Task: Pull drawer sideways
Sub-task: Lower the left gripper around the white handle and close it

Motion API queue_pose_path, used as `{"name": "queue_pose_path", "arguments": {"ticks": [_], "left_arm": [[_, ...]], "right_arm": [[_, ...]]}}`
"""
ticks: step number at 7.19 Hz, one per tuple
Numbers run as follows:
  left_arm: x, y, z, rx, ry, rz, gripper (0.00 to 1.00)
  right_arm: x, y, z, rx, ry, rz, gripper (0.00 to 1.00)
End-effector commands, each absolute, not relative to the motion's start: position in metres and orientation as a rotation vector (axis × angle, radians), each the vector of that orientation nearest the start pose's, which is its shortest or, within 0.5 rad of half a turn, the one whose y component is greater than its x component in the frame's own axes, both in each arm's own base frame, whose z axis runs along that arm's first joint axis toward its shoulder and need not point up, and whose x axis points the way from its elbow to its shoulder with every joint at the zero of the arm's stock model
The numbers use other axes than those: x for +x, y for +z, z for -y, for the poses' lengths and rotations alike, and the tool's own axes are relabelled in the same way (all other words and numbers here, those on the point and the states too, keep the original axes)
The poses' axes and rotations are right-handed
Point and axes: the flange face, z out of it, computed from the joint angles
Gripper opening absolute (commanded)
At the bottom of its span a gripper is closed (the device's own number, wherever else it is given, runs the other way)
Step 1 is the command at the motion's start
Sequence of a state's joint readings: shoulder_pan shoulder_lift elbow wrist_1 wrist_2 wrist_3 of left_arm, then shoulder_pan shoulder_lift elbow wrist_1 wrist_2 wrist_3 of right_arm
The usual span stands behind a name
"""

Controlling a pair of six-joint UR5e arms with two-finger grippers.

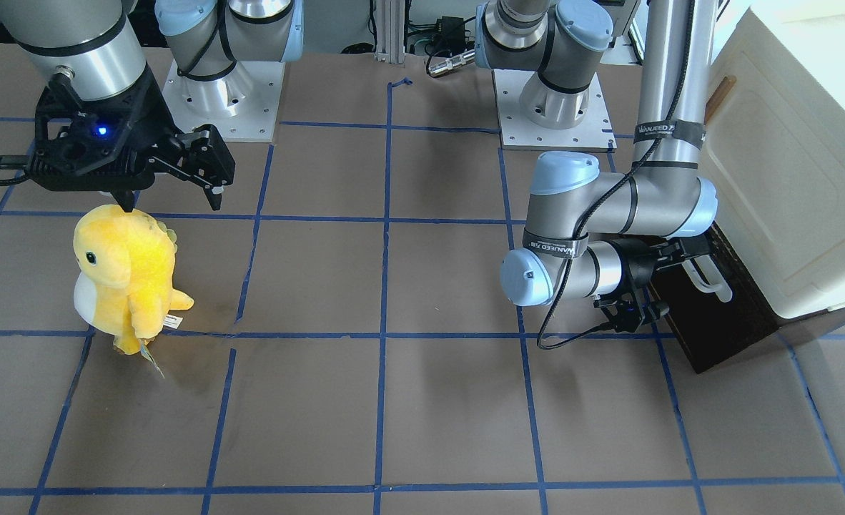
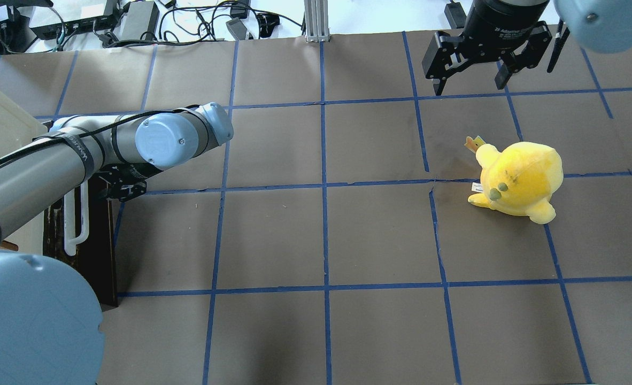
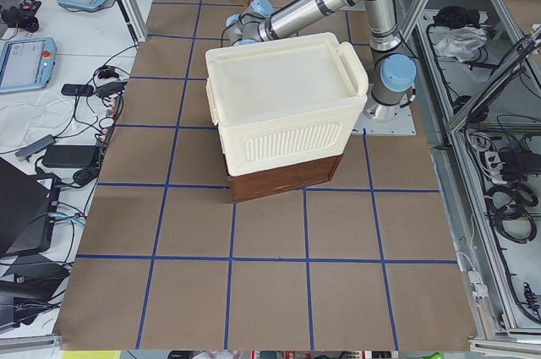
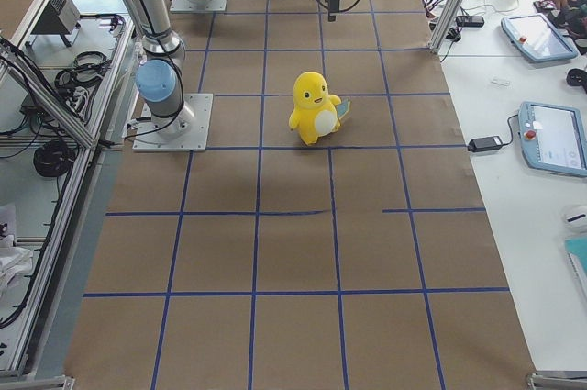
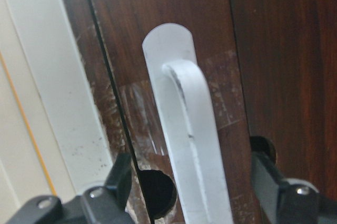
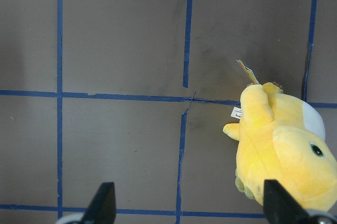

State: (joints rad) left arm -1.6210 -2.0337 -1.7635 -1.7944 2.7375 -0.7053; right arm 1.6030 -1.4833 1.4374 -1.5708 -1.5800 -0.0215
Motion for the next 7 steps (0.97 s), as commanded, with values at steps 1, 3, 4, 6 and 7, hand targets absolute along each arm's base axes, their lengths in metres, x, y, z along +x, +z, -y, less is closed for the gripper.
{"name": "queue_pose_path", "arguments": {"ticks": [1,3,4,6,7], "left_arm": [[-0.0758,0.2011,0.5279,-0.041,0.347,-1.849,0.81],[-0.0715,0.1971,0.5245,-0.041,0.360,-1.845,0.77],[-0.0705,0.1945,0.5220,-0.039,0.367,-1.843,0.72],[-0.0705,0.1942,0.5209,-0.041,0.367,-1.844,0.57],[-0.0705,0.1942,0.5209,-0.041,0.367,-1.844,0.53]], "right_arm": [[0.1495,0.5090,0.5285,-0.084,-0.073,-3.149,1.00],[0.1495,0.5090,0.5285,-0.084,-0.073,-3.149,1.00],[0.1495,0.5090,0.5285,-0.084,-0.073,-3.149,1.00],[0.1495,0.5090,0.5285,-0.084,-0.073,-3.149,1.00],[0.1495,0.5090,0.5285,-0.087,-0.073,-3.149,1.00]]}}
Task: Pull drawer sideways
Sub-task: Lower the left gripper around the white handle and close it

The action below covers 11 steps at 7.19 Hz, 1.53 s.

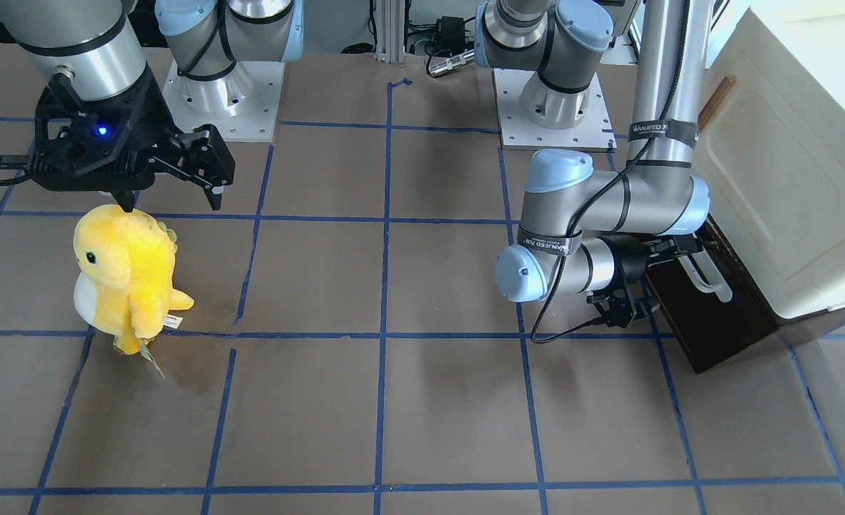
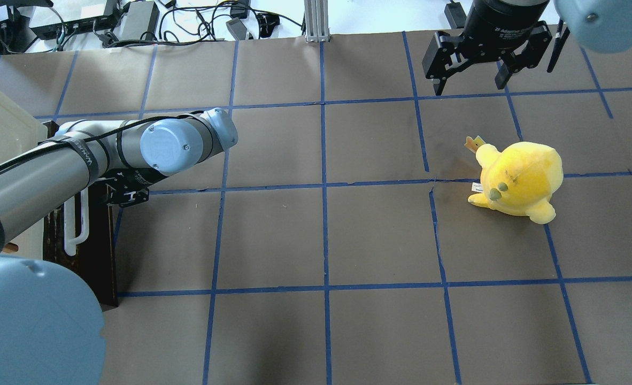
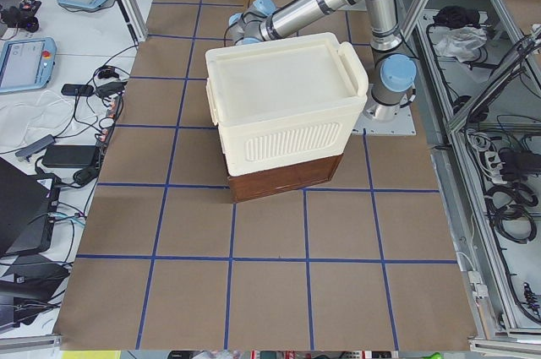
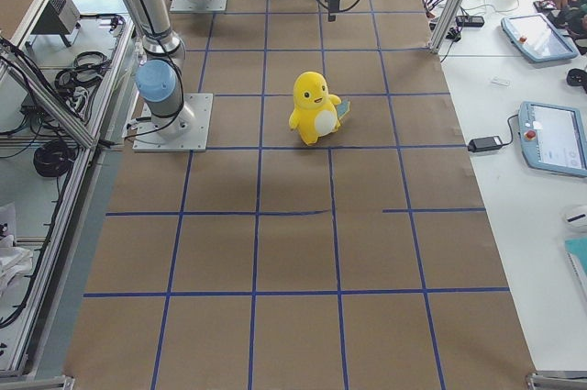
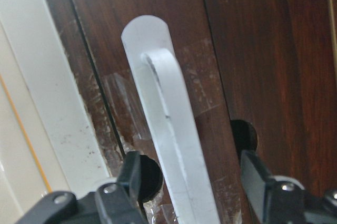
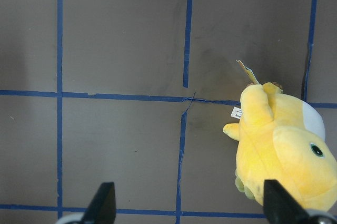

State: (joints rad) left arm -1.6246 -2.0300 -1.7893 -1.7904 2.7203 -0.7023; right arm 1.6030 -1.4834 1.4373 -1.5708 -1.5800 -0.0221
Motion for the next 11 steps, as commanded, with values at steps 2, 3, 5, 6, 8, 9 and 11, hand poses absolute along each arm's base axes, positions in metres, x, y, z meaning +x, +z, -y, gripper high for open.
{"name": "queue_pose_path", "arguments": {"ticks": [2,3,5,6,8,9,11], "left_arm": [[-0.0688,0.1930,0.5207,-0.041,0.371,-1.843,0.44],[-0.0609,0.1937,0.5215,-0.055,0.382,-1.843,0.41],[-0.0609,0.1940,0.5229,-0.058,0.378,-1.844,0.37],[-0.0609,0.1946,0.5235,-0.059,0.376,-1.845,0.35],[-0.0610,0.1952,0.5250,-0.062,0.374,-1.846,0.35],[-0.0618,0.1944,0.5250,-0.059,0.376,-1.846,0.35],[-0.0618,0.1928,0.5251,-0.056,0.379,-1.845,0.34]], "right_arm": [[0.1495,0.5090,0.5285,-0.084,-0.073,-3.149,1.00],[0.1495,0.5090,0.5285,-0.084,-0.073,-3.149,1.00],[0.1495,0.5090,0.5285,-0.084,-0.073,-3.149,1.00],[0.1495,0.5090,0.5285,-0.084,-0.073,-3.149,1.00],[0.1495,0.5090,0.5285,-0.084,-0.073,-3.149,1.00],[0.1495,0.5090,0.5285,-0.084,-0.073,-3.149,1.00],[0.1495,0.5090,0.5285,-0.084,-0.073,-3.149,1.00]]}}
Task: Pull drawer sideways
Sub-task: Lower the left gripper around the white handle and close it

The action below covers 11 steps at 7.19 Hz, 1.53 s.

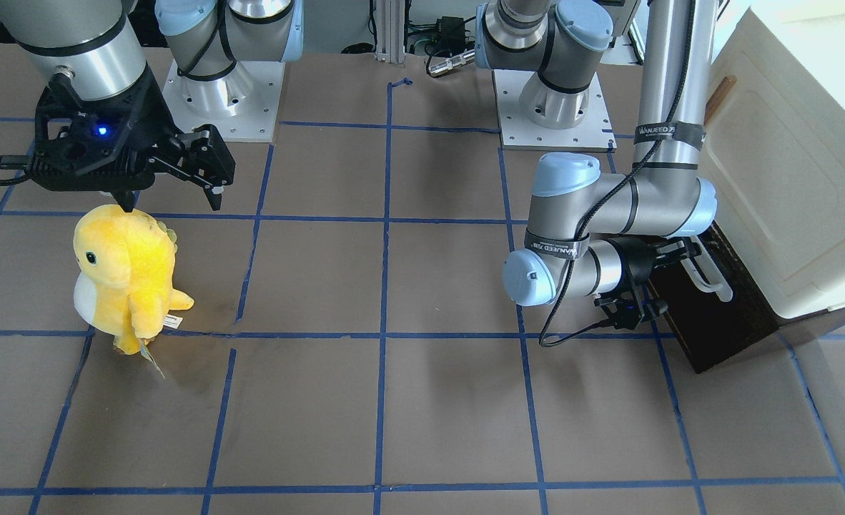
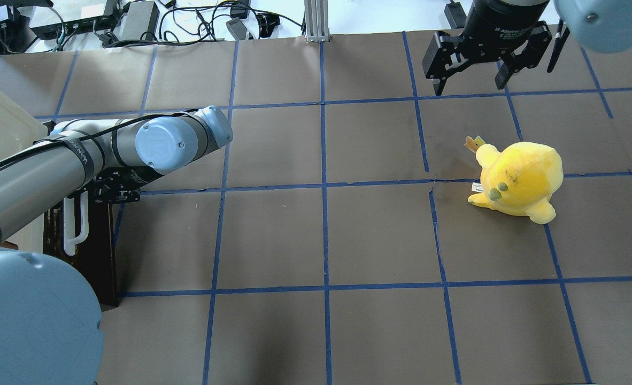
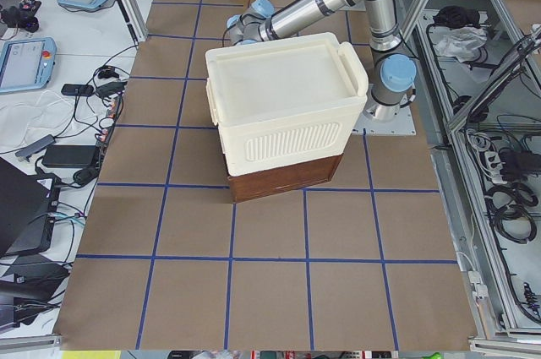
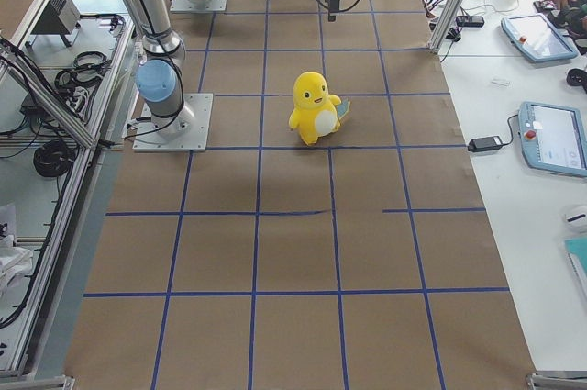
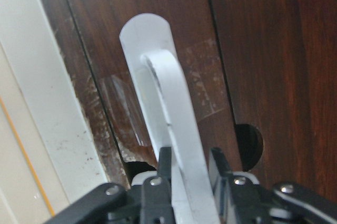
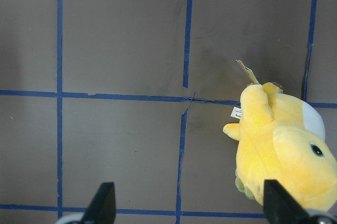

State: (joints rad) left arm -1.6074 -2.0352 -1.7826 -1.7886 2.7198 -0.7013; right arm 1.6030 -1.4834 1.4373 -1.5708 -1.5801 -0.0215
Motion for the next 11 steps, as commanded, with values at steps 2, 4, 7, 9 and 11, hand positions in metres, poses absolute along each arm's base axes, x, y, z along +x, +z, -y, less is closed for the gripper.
{"name": "queue_pose_path", "arguments": {"ticks": [2,4,7,9,11], "left_arm": [[-0.0618,0.1934,0.5257,-0.055,0.377,-1.845,0.34],[-0.0626,0.1931,0.5262,-0.050,0.379,-1.845,0.34],[-0.0660,0.1941,0.5286,-0.052,0.364,-1.850,0.32],[-0.0660,0.1937,0.5282,-0.052,0.364,-1.850,0.32],[-0.0668,0.1937,0.5281,-0.051,0.363,-1.850,0.22]], "right_arm": [[0.1495,0.5090,0.5285,-0.084,-0.073,-3.149,1.00],[0.1495,0.5090,0.5285,-0.087,-0.073,-3.149,1.00],[0.1495,0.5090,0.5285,-0.084,-0.073,-3.149,1.00],[0.1495,0.5090,0.5285,-0.084,-0.073,-3.149,1.00],[0.1495,0.5090,0.5285,-0.084,-0.073,-3.149,1.00]]}}
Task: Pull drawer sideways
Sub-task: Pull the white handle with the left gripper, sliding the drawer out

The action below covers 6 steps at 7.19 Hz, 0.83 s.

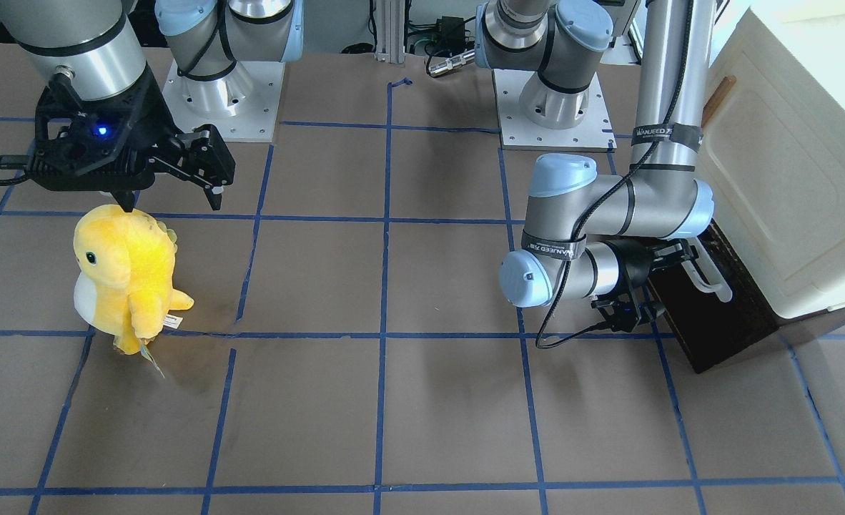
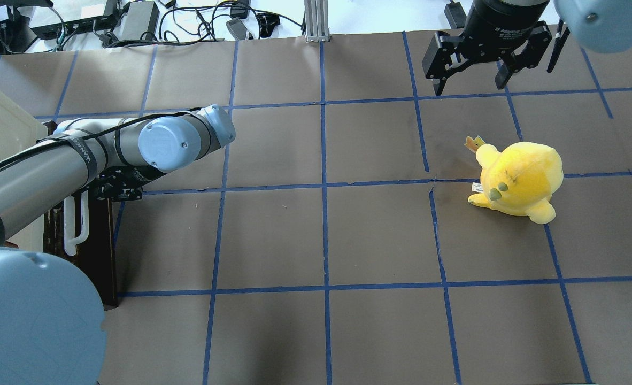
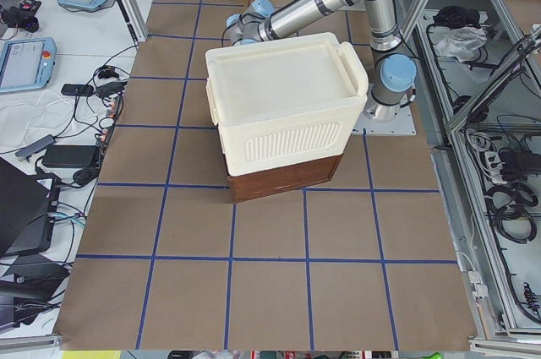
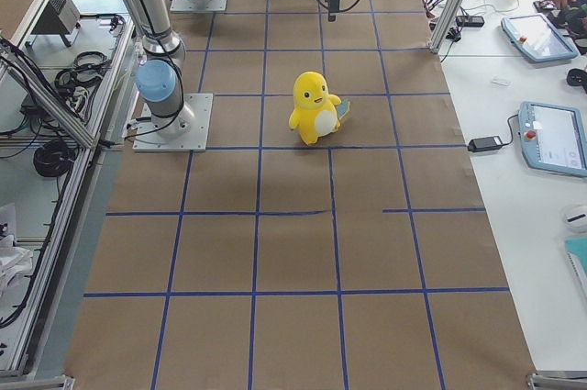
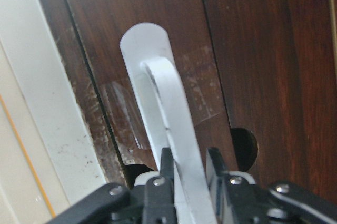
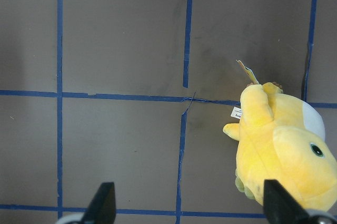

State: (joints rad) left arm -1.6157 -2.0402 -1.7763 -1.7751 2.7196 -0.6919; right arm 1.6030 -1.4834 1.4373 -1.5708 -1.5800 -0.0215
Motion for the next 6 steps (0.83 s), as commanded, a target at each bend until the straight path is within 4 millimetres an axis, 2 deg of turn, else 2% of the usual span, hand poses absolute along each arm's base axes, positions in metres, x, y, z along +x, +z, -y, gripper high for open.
{"name": "queue_pose_path", "arguments": {"ticks": [1,2,6], "left_arm": [[-0.0668,0.1950,0.5286,-0.053,0.360,-1.850,0.16],[-0.0660,0.1942,0.5288,-0.053,0.363,-1.850,0.12],[-0.0666,0.1945,0.5291,-0.044,0.361,-1.847,0.12]], "right_arm": [[0.1493,0.5090,0.5285,-0.084,-0.073,-3.150,1.00],[0.1495,0.5090,0.5285,-0.084,-0.073,-3.149,1.00],[0.1495,0.5090,0.5285,-0.084,-0.073,-3.149,1.00]]}}
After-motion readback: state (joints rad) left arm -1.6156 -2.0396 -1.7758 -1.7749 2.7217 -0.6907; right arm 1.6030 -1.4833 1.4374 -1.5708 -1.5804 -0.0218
